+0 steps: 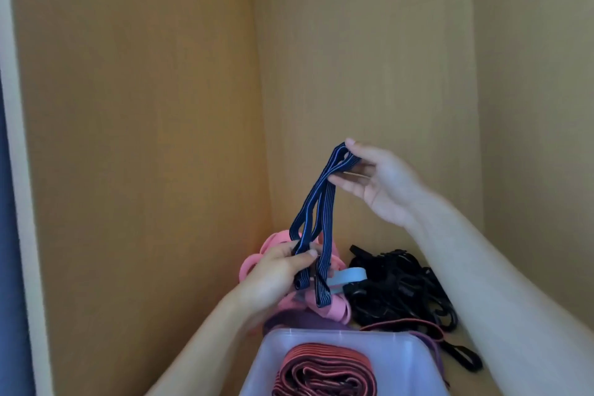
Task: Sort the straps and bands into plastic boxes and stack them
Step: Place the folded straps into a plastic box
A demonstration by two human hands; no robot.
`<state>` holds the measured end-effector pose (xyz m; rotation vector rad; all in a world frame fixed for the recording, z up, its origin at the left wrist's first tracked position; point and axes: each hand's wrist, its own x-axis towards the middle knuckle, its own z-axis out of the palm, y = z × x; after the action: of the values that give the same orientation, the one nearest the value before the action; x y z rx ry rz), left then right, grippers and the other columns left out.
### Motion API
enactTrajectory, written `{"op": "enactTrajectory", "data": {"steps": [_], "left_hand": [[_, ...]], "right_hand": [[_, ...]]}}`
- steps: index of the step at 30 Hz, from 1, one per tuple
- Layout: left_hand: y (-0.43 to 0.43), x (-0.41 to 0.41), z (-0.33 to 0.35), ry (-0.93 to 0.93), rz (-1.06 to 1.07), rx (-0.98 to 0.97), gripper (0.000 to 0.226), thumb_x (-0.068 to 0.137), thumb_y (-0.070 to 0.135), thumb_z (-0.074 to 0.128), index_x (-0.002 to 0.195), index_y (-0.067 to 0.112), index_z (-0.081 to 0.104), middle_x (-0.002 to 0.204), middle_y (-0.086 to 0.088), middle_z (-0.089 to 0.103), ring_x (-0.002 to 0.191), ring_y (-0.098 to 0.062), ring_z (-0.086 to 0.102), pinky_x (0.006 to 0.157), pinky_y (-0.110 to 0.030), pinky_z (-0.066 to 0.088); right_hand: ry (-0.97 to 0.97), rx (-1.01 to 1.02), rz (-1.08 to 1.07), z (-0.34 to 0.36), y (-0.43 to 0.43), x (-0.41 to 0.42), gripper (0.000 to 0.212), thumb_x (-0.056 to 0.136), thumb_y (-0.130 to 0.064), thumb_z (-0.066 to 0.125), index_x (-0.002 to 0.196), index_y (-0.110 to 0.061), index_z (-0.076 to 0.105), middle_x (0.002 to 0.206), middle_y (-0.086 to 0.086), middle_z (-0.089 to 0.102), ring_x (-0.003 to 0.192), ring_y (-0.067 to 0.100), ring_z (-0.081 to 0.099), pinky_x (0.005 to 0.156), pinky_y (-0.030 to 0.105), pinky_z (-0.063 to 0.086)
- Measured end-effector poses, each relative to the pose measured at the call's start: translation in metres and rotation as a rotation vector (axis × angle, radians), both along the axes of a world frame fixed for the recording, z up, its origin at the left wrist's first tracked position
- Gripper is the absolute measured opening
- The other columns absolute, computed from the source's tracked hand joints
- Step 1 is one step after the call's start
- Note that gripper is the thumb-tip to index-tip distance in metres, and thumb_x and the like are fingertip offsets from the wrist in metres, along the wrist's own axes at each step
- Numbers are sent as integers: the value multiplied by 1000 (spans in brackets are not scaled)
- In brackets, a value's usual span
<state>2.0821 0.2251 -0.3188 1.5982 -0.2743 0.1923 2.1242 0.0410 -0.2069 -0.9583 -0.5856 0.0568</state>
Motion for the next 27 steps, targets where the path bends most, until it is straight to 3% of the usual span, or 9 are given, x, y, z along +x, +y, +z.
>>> {"op": "enactTrajectory", "data": {"steps": [5,8,12,14,16,18,22,25,27], "left_hand": [[-21,19,45,74,-233,-73,22,103,11,44,110,-4,60,83,-19,67,71,-31,66,69,-41,59],[-29,41,62,113,-341,0,31,96,31,55,103,5,70,69,-9,53,52,-22,50,54,-34,51],[-33,69,76,161,-453,72,63,81,70,66,102,11,71,65,-4,42,43,-13,31,40,-24,31],[-29,76,77,194,-578,82,59,83,61,72,109,8,67,69,-6,43,44,-12,32,38,-23,31],[-21,75,77,195,-674,143,35,84,27,75,110,6,65,78,-8,49,48,-11,37,39,-21,36],[-11,71,81,172,-633,267,27,79,3,65,106,2,67,83,-11,53,50,-10,41,41,-20,38],[5,57,95,111,-437,378,25,79,2,57,99,0,72,80,-16,58,50,-17,50,38,-22,40],[5,48,104,74,-426,469,24,86,7,56,102,8,74,77,-14,61,54,-19,57,44,-25,50],[0,45,108,58,-410,562,23,87,9,56,106,6,70,77,-15,63,53,-19,54,42,-26,49]], "right_hand": [[-29,123,7,12,-25,4,2,91,-1,67,90,0,68,85,14,72,78,25,70,74,33,61],[-108,74,-188,14,-42,11,18,90,9,64,81,-7,64,72,5,70,69,18,67,66,27,59],[-166,-164,-582,12,-64,21,17,89,-5,71,80,-15,62,69,-3,66,60,11,59,52,22,43],[-185,-274,-707,9,-71,27,16,88,-13,76,79,-17,63,67,-4,62,58,10,54,53,23,40],[-184,-349,-775,5,-72,31,16,85,-19,79,78,-18,65,65,-6,59,59,8,52,58,23,39],[-167,-459,-827,1,-71,35,16,85,-22,79,77,-17,66,63,-7,56,58,10,51,57,24,37],[-177,-747,-890,-1,-66,37,15,87,-20,73,78,-13,62,67,5,53,64,20,47,60,28,36],[-249,-785,-880,-1,-55,32,17,88,-21,69,80,-7,63,73,9,51,71,19,47,64,30,35],[-327,-753,-795,2,-46,26,25,90,-24,69,86,1,67,77,13,61,76,19,54,71,32,40]]}}
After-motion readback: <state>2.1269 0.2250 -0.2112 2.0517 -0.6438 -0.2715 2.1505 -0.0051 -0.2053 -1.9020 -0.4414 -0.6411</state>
